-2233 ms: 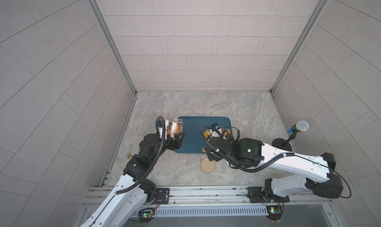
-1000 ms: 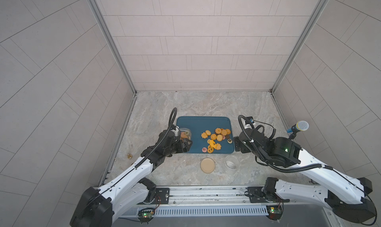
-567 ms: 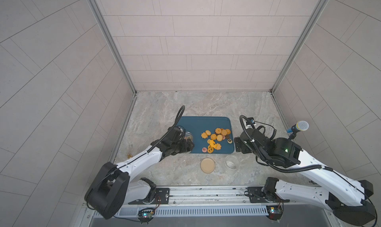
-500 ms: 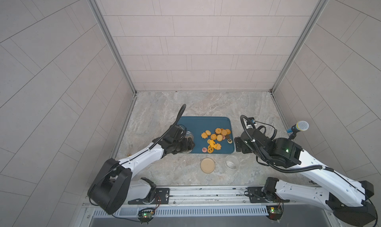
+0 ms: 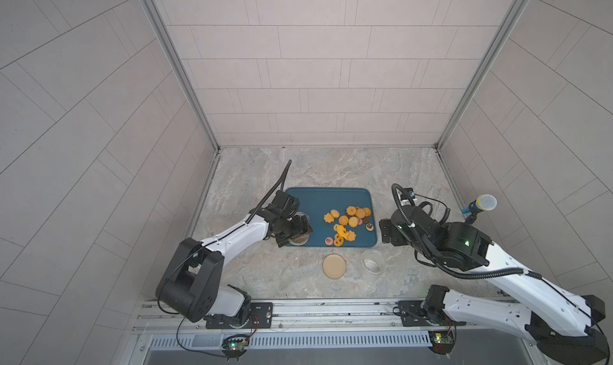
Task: Pour the cookies out of the jar
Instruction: Pour the cookies in the jar onto the tray.
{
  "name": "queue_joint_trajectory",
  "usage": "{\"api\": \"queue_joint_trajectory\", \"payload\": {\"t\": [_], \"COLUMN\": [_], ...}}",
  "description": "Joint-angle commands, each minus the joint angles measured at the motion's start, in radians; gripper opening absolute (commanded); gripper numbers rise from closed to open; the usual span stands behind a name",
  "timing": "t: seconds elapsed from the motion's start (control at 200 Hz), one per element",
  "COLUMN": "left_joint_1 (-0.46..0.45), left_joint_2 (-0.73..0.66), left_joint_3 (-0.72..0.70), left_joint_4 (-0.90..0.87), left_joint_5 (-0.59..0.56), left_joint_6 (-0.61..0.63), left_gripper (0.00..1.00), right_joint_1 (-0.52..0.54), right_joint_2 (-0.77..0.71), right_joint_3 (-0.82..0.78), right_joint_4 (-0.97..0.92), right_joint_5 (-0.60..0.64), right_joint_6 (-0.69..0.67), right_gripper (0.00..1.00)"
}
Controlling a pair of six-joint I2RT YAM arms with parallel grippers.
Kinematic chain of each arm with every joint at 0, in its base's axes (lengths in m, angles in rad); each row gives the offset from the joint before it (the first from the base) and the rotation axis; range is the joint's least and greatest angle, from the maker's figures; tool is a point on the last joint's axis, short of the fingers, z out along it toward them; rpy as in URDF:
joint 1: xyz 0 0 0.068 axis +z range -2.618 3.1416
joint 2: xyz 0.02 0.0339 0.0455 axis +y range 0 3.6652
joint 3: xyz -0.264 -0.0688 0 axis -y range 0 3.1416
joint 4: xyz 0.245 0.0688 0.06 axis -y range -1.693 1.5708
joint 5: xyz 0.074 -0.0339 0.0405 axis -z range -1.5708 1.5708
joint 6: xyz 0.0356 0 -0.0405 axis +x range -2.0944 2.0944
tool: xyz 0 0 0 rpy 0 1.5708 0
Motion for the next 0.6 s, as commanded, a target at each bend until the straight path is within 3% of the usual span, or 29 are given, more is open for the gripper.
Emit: {"api": "queue_joint_trajectory", "payload": {"t": [0.0, 0.22, 0.335, 0.445, 0.55, 0.595], "left_joint_1": [0.009, 0.066, 0.087, 0.115, 0.118, 0.145], "left_joint_2": [-0.03, 0.015, 0.026, 0.026, -0.041, -0.031], "left_joint_3": [0.067, 0.04, 0.069, 0.058, 0.072, 0.049], "left_joint_4": [-0.036, 0.143, 0.094, 0.159, 0.091, 0.115], "left_joint_5": [0.034, 0.244, 0.181, 0.281, 0.146, 0.167], "left_joint_6": [-0.041, -0.26, -0.238, -0.299, -0.274, -0.282], "left_gripper": [0.0, 0.0, 0.0, 0.0, 0.0, 0.0], "right_joint_1": [-0.005, -0.005, -0.008, -0.009, -0.008, -0.01], "right_joint_2": [-0.002, 0.002, 0.005, 0.007, 0.003, 0.01], "right_joint_3": [0.027, 0.054, 0.054, 0.061, 0.062, 0.062], "right_joint_4": [-0.025, -0.047, -0.056, -0.061, -0.067, -0.065], "right_joint_5": [0.012, 0.02, 0.023, 0.017, 0.024, 0.024], "right_joint_6": [0.005, 0.007, 0.008, 0.012, 0.011, 0.01], "right_gripper": [0.97, 0.96, 0.96, 0.96, 0.96, 0.96]}}
